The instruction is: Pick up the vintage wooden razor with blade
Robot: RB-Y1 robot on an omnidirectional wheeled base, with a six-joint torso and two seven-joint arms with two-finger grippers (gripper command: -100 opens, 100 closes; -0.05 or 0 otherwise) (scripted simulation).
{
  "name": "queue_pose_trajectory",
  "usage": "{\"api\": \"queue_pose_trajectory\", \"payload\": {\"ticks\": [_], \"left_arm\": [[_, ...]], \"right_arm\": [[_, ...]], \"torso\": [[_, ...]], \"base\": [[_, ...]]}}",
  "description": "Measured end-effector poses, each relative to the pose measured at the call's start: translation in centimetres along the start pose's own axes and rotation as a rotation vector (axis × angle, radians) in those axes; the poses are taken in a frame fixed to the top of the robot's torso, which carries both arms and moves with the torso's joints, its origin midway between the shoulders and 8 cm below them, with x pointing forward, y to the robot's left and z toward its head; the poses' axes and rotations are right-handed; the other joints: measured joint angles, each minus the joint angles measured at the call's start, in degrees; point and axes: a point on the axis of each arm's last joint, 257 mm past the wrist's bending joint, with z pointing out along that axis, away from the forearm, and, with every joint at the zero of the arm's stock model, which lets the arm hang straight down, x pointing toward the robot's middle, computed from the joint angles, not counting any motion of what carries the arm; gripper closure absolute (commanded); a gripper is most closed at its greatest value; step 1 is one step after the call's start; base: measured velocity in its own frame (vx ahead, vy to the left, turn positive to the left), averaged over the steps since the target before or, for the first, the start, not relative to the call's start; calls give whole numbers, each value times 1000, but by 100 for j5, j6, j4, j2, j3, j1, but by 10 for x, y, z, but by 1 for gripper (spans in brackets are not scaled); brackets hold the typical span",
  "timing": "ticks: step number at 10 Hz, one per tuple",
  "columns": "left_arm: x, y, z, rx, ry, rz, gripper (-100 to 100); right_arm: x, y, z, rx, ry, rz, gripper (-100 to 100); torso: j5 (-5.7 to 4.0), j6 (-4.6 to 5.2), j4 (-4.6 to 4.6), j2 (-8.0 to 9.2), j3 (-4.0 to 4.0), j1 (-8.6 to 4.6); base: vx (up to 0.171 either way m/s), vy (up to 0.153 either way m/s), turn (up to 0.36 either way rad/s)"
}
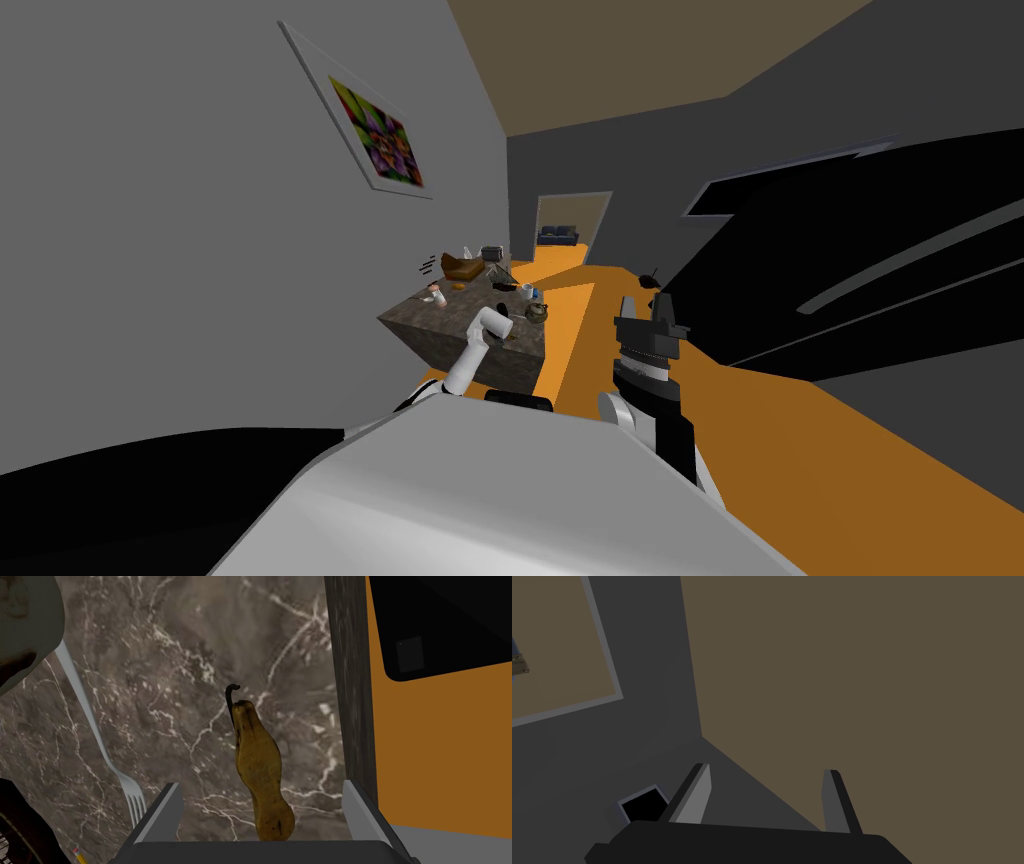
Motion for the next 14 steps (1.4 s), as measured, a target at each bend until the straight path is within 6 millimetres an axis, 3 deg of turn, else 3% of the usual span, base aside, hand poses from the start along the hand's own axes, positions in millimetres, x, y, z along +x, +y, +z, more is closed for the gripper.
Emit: {"api": "queue_pose_trajectory", "payload": {"ticks": [1, 5, 6, 10, 11, 12, 14], "left_arm": [[0, 0, 0, 0, 0, 0, -100], [-3, 2, 18, -2, -2, -3, -100], [-3, 1, 18, 0, -1, -3, 100], [-3, -3, 16, 11, -1, -4, 100], [-3, -3, 16, 12, -1, -5, 0], [-3, -3, 16, 12, -1, -5, 100], [-2, -1, 9, 6, -1, -2, 100]], "right_arm": [[0, 0, 0, 0, 0, 0, 0], [0, 0, 0, 0, 0, 0, 0], [0, 0, 0, 0, 0, 0, 0], [0, 0, 0, 0, 0, 0, 0], [0, 0, 0, 0, 0, 0, 0], [0, 0, 0, 0, 0, 0, 0], [0, 0, 0, 0, 0, 0, 0]], "torso": [[0, 0, 1, 3, 2, 0], [0, 0, 1, 5, 3, 0], [0, 0, 2, 5, 3, 0], [4, 1, -20, 2, -9, 7], [5, 1, -20, 1, -10, 7], [5, 1, -21, 0, -10, 7], [5, 1, -24, 3, -10, 8]], "base": [[0, 0, 0], [0, 0, 0], [0, 0, 0], [0, 0, 0], [0, 0, 0], [0, 0, 0], [0, 0, 0]]}}
